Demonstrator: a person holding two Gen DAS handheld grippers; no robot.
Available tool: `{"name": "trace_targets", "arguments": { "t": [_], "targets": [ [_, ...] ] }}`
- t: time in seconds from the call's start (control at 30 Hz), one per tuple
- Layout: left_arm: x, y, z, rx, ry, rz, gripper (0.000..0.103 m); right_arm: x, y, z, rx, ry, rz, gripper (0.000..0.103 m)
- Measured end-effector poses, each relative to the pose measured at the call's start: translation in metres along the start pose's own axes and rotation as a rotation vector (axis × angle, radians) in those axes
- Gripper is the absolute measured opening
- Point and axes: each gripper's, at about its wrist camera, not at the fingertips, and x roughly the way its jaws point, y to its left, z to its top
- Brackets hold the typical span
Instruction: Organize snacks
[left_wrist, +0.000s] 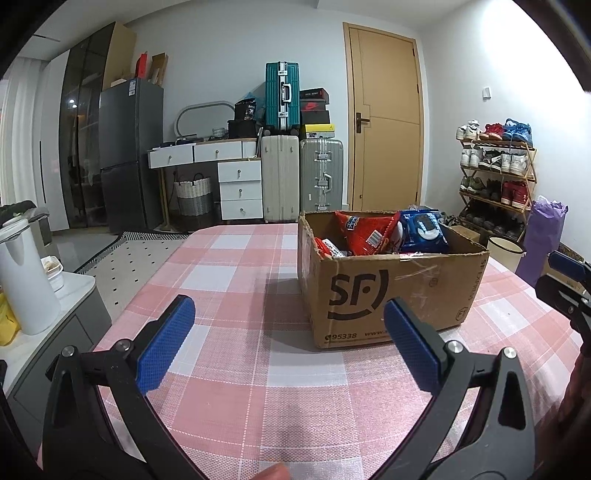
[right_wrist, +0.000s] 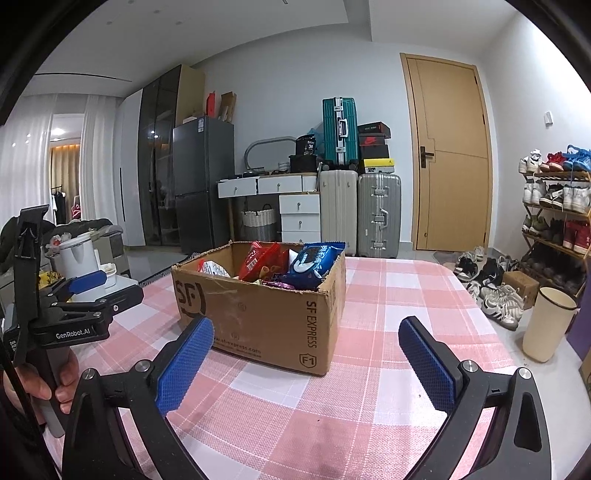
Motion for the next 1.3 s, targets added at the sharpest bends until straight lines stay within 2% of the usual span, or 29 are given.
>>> {"name": "trace_targets", "arguments": {
  "t": [1.3],
  "targets": [
    [-0.0035,0.0004,-0.0009,0.001,-0.003,0.0,0.102,0.0002,-0.0007,0.0002,-0.007,0.001,-0.002,0.102]
  ]
}}
